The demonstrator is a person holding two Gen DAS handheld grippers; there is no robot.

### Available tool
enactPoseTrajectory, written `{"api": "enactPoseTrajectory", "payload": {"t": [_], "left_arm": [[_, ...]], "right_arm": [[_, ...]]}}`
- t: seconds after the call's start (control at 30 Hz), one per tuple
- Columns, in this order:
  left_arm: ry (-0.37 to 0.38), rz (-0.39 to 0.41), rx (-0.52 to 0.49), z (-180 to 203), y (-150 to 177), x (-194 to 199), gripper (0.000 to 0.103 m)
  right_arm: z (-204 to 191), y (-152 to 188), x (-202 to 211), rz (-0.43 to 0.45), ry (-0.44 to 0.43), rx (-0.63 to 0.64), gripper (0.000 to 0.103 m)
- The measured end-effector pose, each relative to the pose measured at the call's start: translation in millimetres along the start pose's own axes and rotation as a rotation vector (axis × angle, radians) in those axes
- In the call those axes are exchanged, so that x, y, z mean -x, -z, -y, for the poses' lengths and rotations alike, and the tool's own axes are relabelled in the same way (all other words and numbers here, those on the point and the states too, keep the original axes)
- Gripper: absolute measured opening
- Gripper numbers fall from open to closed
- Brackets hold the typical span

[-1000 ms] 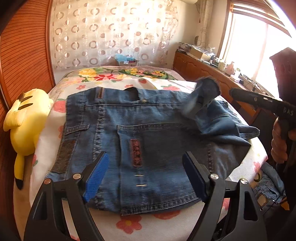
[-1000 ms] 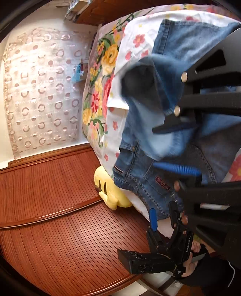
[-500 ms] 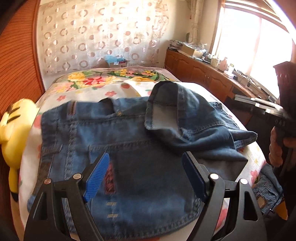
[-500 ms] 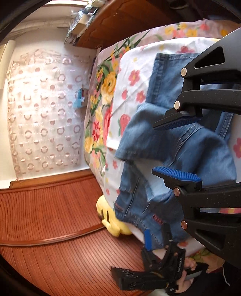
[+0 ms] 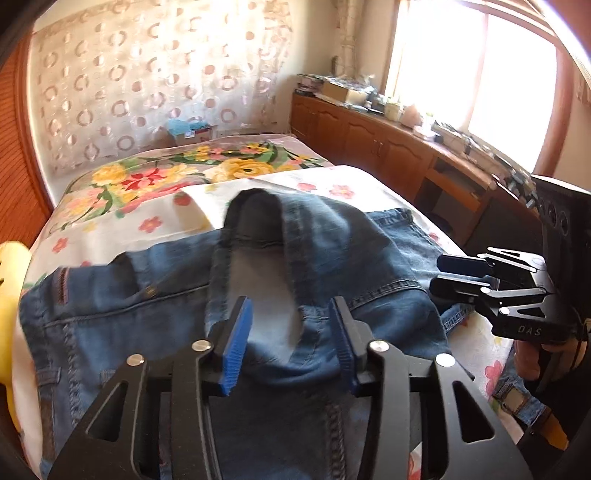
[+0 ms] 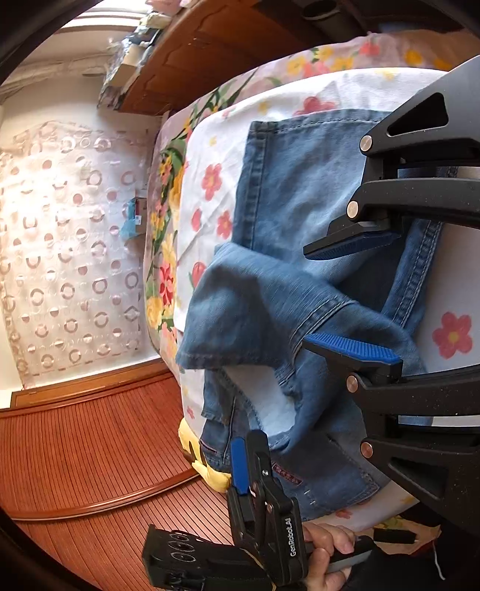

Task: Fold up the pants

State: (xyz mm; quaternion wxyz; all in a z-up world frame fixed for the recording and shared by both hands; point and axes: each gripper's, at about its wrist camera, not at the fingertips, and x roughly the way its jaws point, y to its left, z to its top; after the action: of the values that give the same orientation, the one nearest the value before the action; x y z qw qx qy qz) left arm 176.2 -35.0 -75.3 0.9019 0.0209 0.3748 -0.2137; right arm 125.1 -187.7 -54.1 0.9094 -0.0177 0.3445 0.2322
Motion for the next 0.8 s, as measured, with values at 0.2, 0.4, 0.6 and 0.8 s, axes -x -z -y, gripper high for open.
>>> {"api": "enactPoseTrajectory", "payload": {"t": [0.2,0.4,0.6,0.8], "left_arm": [[-0.041,-0.11,-0.058,3.1,16.6,-19.0,0.04],[-0.034,-0.159,-0.05,0.9,31.6,-26.0,0.045],[0.012,-0.142,-0.04,8.2,19.0,-29.1,0.049],[-0.004,-0.164,-0.101,26.7,8.0,-46.8,0.04]], "right_arm": [[8.5,4.1,4.3,-0.001,-0.003,-0.025,0.043],[16.3,9.9,1.4,-0.004,-0.006,-0.046,0.043],[18.8,15.0,1.4,-0.009,-0.004,-0.052,0.043],[25.7,18.5,5.2,-0.008,0.004,-0.071,0.044]]}}
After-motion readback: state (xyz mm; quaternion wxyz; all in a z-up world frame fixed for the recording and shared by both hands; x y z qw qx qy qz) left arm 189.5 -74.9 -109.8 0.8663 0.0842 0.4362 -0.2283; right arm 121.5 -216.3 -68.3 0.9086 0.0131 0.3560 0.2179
